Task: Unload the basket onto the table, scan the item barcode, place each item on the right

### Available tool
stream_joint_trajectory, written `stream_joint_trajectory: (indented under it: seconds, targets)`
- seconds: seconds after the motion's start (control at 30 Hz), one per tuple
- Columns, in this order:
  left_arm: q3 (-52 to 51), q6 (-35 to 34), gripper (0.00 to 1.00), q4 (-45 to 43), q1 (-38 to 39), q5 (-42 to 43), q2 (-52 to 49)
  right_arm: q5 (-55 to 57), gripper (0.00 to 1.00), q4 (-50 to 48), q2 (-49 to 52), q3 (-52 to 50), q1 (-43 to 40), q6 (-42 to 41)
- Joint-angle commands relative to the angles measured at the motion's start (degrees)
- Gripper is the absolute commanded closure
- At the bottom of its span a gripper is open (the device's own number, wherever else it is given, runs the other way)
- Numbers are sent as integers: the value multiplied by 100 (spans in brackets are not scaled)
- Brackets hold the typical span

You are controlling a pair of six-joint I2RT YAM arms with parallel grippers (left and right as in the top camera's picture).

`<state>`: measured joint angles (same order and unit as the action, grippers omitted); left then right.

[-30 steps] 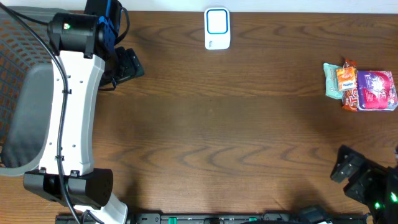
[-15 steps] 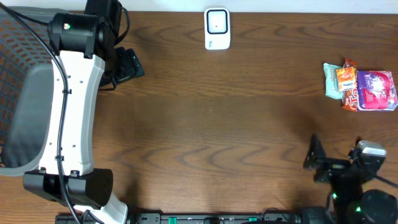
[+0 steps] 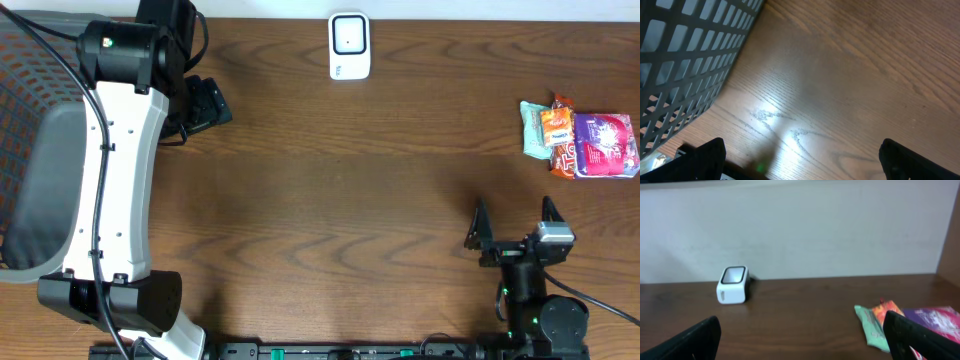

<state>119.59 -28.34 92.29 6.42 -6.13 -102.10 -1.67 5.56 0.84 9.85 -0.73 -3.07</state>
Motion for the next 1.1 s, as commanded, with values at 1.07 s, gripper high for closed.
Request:
stream_joint_trajectory:
  seconds: [1.07]
  targets:
    - [22, -4, 2, 304, -2, -33, 9, 133, 1, -101, -55, -953, -46, 136]
